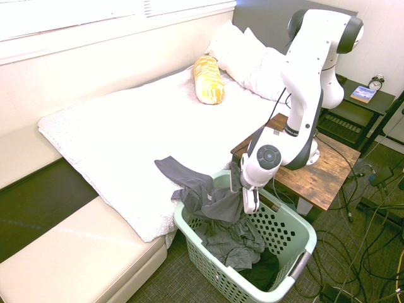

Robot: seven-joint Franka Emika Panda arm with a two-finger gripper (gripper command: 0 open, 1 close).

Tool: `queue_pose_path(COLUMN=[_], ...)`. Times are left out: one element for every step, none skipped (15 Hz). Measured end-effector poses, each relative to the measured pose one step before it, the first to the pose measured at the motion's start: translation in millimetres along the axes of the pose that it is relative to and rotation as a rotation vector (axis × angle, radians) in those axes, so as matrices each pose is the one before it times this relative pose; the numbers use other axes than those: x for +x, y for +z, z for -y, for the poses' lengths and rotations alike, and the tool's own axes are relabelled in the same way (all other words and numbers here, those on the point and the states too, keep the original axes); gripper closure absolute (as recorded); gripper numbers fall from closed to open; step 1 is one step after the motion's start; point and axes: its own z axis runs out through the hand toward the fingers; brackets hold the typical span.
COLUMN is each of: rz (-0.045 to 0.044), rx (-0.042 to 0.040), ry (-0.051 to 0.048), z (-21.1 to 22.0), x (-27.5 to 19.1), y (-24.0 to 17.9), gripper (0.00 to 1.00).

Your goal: Put my clothes in the laundry bag

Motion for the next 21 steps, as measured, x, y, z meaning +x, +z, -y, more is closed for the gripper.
queue_pose_path(rz=[-0.00163, -0.00199, -0.00115, -0.00052, -0.00035, 0.00015, 0.0014, 0.00292, 0.00277, 0.00369, 0.00806, 0.01415, 0.02363, 0.02756, 0.02471, 0.02054, 0.02406, 0.03808, 0.04051, 0.03446, 0.02228], rx=[-0.00106, -0.00106, -0.00092, 0.00025, 0.00119, 0.00106, 0.001, 0.00178, 0.0048, 0.00788, 0.0089, 0.01324, 0.02218, 0.0282, 0.02337, 0.01187, 0.00108, -0.0049, -0.0012, 0.00469, 0.00051], ry=[0.00145, 0.00002, 0.00032, 0.00032, 0.00076, 0.00343, 0.00934, 0.01324, 0.01582, 0.01808, 0.01606, 0.01526, 0.01349, 0.01116, 0.01569, 0.02271, 0.02787, 0.02792, 0.01833, 0.00346, -0.00082], z=[0.01, -0.23, -0.13, -0.04, -0.13, -0.11, 0.62, 1.19, 1.69, 2.25, 2.84, 3.95, 5.1, 5.17, 3.61, 1.29, 0.59, 1.99, 1.76, -0.05, -1.35], x=[2.56, 1.66, 1.5, 1.23, 1.45, 2.5, 5.27, 8.21, 11.97, 16.05, 19.03, 22.21, 25.78, 26.79, 28.42, 27.03, 24.03, 22.61, 23.56, 25.78, 23.89], y=[0.93, 0.99, 0.83, 0.14, -0.43, -0.53, -0.61, -1.11, -2.52, -3.26, -1.52, 2.33, 6.87, 10.97, 16.44, 19.9, 22.05, 23.0, 22.95, 23.81, 22.5], gripper=[0.0, 0.0, 0.0, 0.0, 0.0, 0.0, 0.0, 0.0, 0.0, 0.0, 0.0, 0.0, 0.0, 0.0, 0.0, 0.0, 0.0, 0.0, 0.0, 0.0, 0.0])
